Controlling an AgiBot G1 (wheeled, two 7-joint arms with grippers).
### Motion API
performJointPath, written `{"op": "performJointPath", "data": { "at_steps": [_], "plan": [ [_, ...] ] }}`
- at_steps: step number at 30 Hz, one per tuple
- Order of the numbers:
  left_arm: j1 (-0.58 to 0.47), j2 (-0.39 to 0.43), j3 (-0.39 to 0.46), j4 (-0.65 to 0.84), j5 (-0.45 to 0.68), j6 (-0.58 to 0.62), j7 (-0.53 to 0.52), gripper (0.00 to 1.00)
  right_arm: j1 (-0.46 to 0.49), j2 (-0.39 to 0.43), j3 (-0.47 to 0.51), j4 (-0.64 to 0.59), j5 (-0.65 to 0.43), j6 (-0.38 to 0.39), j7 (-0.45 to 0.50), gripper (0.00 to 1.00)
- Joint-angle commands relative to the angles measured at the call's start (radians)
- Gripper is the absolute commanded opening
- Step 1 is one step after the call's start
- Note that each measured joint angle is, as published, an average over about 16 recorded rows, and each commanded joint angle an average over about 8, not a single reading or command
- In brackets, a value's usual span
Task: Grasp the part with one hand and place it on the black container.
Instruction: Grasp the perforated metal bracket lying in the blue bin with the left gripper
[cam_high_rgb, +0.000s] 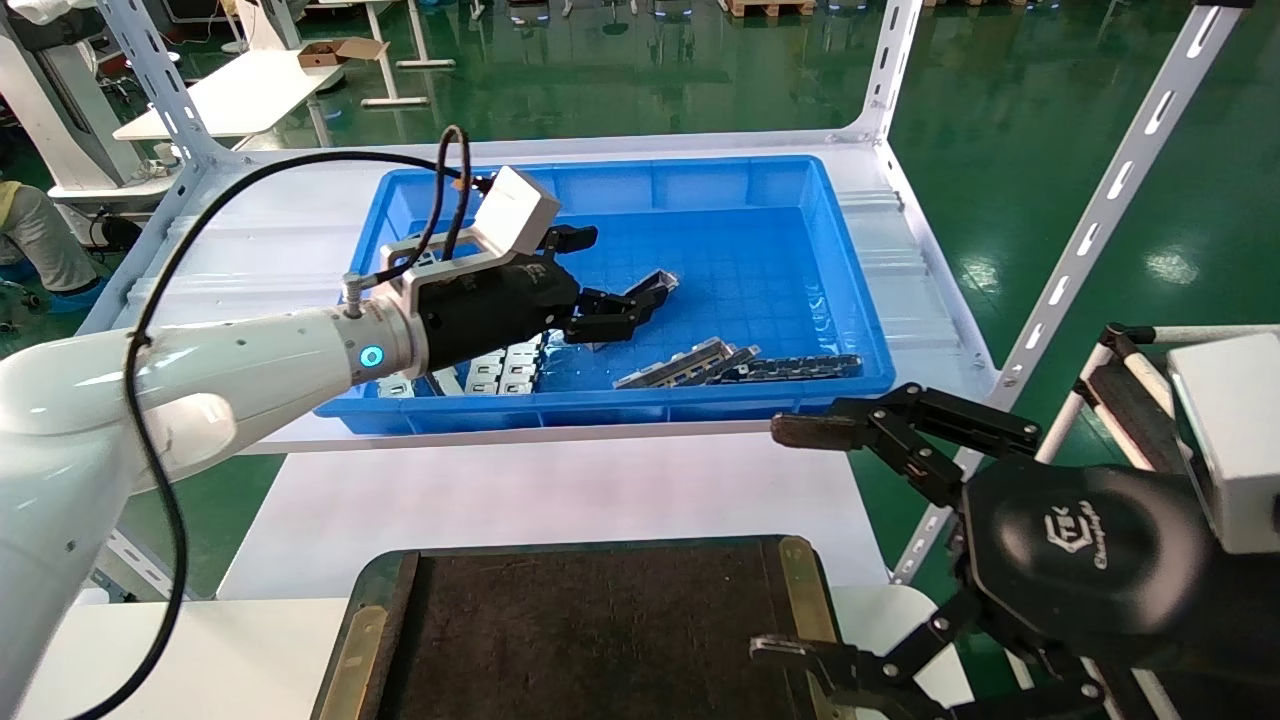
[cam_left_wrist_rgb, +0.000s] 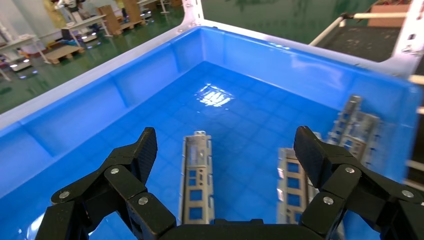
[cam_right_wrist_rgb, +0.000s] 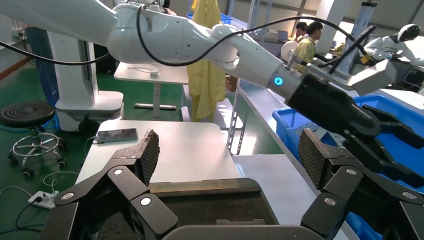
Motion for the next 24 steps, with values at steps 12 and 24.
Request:
{"op": "performJointPath", "data": {
  "at_steps": [12, 24],
  "plan": [
    [-0.057, 0.103, 0.002, 0.241, -0.043, -0.079, 0.166, 1.0, 0.0, 0.0, 0.0, 0.0, 0.0, 0.0, 0.0, 1.0],
    [-0.039, 0.106, 0.082, 0.237, -0.098, -0.113, 0.114, 0.05, 0.0, 0.0, 0.0, 0.0, 0.0, 0.0, 0.0, 0.0]
  ]
}}
